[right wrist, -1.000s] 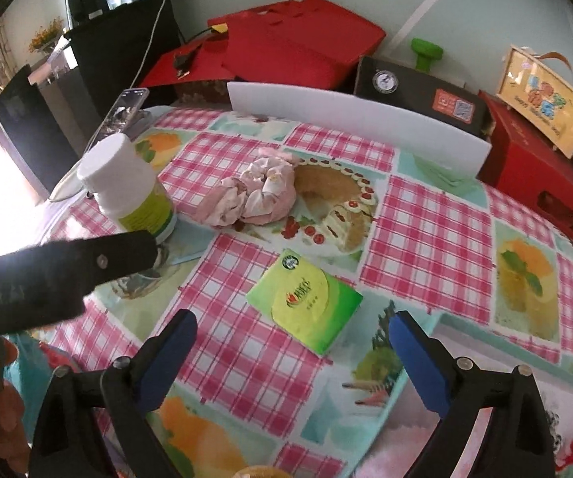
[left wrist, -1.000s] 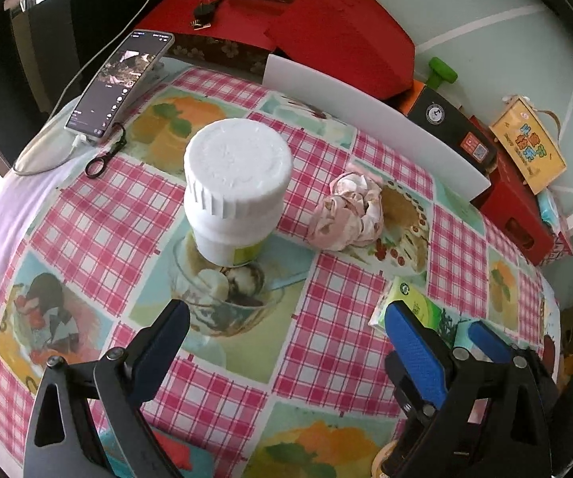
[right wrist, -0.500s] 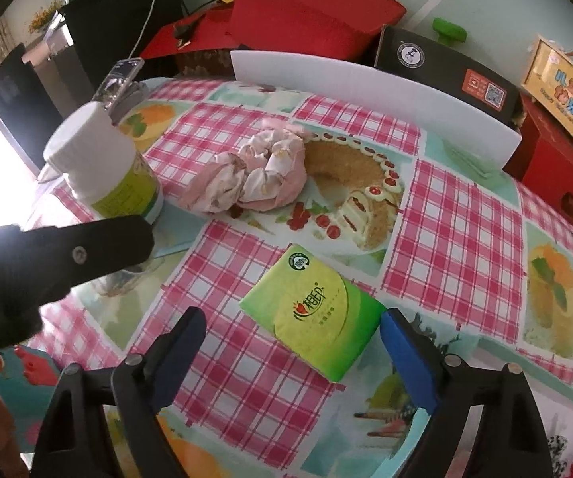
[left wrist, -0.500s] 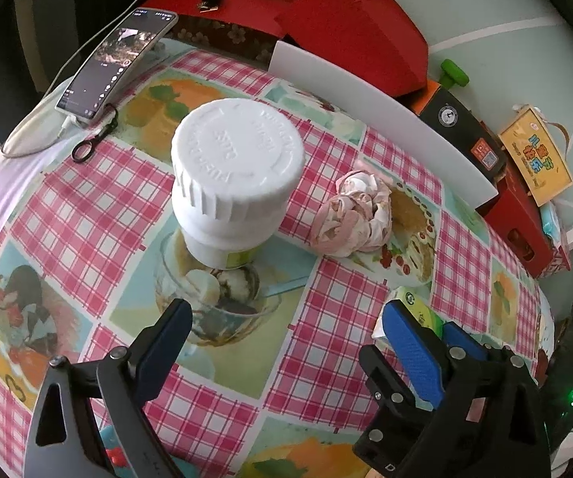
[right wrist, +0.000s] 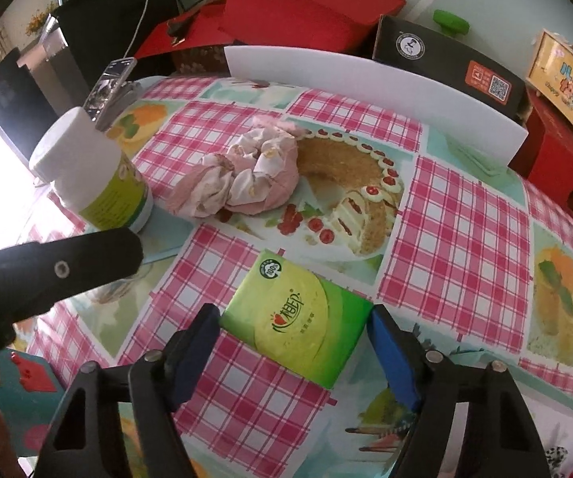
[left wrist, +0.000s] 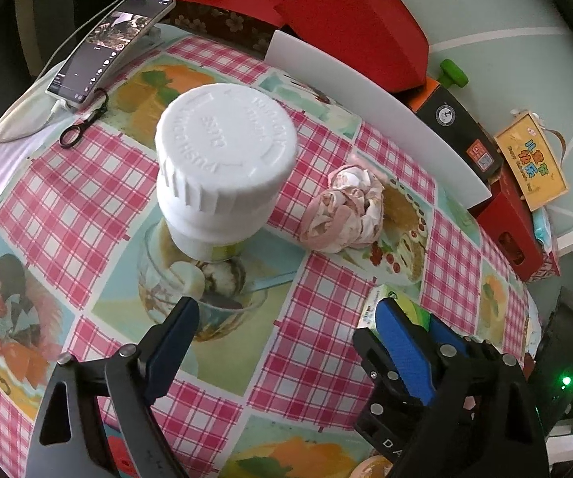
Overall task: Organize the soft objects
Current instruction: 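Reach the left tool to the pink scrunchie while the right nears the green tissue pack, then close the left tool on the pink floral scrunchie and lift it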
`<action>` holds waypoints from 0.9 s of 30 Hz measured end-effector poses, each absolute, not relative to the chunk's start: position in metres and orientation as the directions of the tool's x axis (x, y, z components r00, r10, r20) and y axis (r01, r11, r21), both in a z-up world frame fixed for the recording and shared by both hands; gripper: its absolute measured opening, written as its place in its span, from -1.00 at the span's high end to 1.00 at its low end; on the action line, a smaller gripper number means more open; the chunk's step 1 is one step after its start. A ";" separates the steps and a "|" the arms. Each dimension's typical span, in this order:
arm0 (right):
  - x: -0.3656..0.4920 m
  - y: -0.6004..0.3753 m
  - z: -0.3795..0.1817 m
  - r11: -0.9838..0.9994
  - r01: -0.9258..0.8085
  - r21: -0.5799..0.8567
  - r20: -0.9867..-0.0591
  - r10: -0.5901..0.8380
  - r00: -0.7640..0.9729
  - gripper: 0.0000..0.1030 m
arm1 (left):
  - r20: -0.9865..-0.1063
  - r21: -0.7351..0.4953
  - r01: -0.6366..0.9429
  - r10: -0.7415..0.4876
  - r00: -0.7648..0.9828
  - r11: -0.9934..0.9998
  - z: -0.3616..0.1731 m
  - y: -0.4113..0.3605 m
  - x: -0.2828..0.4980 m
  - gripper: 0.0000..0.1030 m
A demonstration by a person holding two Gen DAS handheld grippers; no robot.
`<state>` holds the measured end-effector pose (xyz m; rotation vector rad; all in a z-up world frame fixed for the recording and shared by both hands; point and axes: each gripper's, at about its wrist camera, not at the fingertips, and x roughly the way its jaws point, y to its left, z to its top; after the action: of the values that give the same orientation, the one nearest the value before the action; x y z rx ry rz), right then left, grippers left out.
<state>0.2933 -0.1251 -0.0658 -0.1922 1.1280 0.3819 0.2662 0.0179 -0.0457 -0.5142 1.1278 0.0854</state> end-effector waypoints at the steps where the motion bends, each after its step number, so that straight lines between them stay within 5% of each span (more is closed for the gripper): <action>1: 0.293 -0.125 -0.066 0.919 -0.392 0.042 -0.906 0.200 0.373 -0.52 | -0.878 -0.351 -0.321 -0.190 0.440 0.880 -0.045 0.018 0.266 -0.76; 15: 0.300 -0.145 -0.050 0.930 -0.360 0.072 -0.890 0.223 0.397 -0.52 | -0.864 -0.406 -0.331 -0.241 0.441 0.852 -0.044 -0.001 0.290 -0.48; 18: 0.304 -0.152 -0.043 0.934 -0.349 0.079 -0.885 0.227 0.407 -0.52 | -0.859 -0.421 -0.345 -0.246 0.449 0.839 -0.046 -0.004 0.297 -0.29; 27: 0.309 -0.168 -0.029 0.941 -0.336 0.049 -0.872 0.204 0.445 -0.52 | -0.867 -0.384 -0.399 -0.176 0.466 0.833 -0.048 -0.001 0.322 -0.12</action>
<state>0.3095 -0.1684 -0.0293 -0.1383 1.0586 0.3359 0.3217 -0.0009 -0.0485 -0.6008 1.0950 0.1475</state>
